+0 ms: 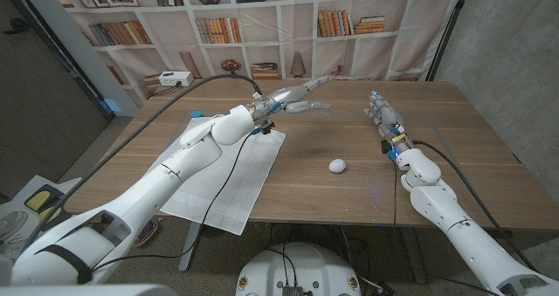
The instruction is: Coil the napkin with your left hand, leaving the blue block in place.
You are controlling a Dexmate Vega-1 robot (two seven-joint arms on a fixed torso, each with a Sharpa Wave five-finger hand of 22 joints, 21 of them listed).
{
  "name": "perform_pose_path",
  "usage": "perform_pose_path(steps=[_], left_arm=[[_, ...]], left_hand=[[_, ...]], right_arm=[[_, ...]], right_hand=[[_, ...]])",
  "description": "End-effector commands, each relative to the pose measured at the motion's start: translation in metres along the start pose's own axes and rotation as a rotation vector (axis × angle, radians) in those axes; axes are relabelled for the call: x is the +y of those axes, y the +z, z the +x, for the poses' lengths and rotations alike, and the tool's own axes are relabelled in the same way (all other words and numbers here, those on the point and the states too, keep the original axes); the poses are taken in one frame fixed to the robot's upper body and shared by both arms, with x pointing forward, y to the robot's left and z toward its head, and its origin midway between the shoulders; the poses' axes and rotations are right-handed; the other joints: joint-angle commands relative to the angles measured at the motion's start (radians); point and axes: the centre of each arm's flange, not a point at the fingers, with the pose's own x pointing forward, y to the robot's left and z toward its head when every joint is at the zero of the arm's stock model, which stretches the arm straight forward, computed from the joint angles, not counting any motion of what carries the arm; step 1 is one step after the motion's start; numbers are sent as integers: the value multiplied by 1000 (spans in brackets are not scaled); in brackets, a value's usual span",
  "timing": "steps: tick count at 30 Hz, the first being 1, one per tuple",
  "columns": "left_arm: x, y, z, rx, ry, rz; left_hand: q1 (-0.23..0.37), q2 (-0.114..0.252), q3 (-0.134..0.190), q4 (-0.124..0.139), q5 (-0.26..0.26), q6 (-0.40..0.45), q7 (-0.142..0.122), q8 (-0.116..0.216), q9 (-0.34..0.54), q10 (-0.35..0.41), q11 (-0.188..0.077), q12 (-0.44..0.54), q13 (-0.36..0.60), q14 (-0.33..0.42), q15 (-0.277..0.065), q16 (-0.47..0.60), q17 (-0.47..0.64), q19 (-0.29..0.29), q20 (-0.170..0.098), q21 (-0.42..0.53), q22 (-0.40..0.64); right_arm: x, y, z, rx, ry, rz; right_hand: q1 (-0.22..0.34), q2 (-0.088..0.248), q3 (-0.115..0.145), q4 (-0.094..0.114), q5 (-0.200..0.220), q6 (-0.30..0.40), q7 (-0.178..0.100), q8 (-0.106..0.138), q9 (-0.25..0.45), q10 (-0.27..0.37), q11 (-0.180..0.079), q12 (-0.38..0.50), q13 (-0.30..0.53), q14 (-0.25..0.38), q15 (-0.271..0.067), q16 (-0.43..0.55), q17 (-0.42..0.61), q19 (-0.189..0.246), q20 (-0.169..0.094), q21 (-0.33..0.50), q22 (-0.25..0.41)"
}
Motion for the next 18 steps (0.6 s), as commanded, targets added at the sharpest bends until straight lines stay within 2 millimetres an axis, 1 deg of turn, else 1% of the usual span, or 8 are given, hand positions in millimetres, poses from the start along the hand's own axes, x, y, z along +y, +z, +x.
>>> perform_pose_path(steps=[1,3,4,5,9,15,16,18], left_arm=[[-8,19,7,-50,-91,85],[-10,21,8,-53,-106,100],[-11,23,9,-54,-119,106],[-12,24,10,-55,-130,112],[-17,30,13,-61,-159,135],[-25,40,17,-73,-201,213],[-26,42,18,-74,-205,229],[-29,45,19,-79,-210,254]], left_hand=[[3,-9,-3,-3,4,11,-2,4,5,2,-7,0,5,9,-4,6,5,1,-2,5,2],[4,-9,-2,-4,4,17,-3,6,5,6,-9,1,6,15,-5,7,5,5,-1,6,2],[5,-10,-2,-4,4,37,-5,13,6,9,-9,2,6,24,-6,9,5,7,0,6,2],[6,-10,-2,-5,5,50,-3,17,6,11,-10,3,6,34,-12,12,5,10,-1,7,2],[8,-11,-1,-6,5,72,-1,23,7,19,-11,5,6,42,-13,13,4,19,-1,10,2],[10,-14,-1,-9,4,75,-2,22,8,24,-17,7,6,48,-17,13,4,22,-3,11,2],[9,-24,-6,-10,2,96,6,28,9,24,-19,6,6,48,-19,11,4,21,-6,10,2],[8,-30,-9,-12,2,108,7,31,10,28,-20,7,7,49,-22,10,4,23,-6,10,1]], right_arm=[[-7,4,-11,-17,-33,0],[-8,4,-13,-21,-37,2],[-8,4,-13,-22,-39,2],[-8,5,-14,-23,-41,3],[-10,5,-16,-24,-44,5],[-11,4,-20,-21,-49,7],[-12,3,-20,-21,-51,7],[-13,3,-21,-20,-54,8]], right_hand=[[-4,-1,2,5,5,8,0,3,1,8,7,5,1,-1,8,7,1,2,4,-2,6],[-4,-1,2,5,5,11,1,4,1,9,7,5,1,-2,8,7,1,2,4,-2,6],[-4,-1,2,5,5,10,1,4,1,9,7,5,1,-2,7,7,1,3,4,-2,6],[-4,-1,1,5,5,11,1,4,1,9,7,6,1,0,7,8,1,2,5,-2,6],[-5,-1,1,5,5,12,0,3,1,10,9,5,1,0,7,8,2,3,5,-2,6],[-5,-1,1,5,5,13,1,3,1,12,8,5,1,2,7,8,2,3,6,-2,6],[-5,-1,1,5,5,14,1,3,1,12,7,5,1,2,7,8,2,3,6,-2,6],[-5,-1,1,5,5,15,1,3,1,13,9,6,1,3,9,8,2,3,6,-2,6]])
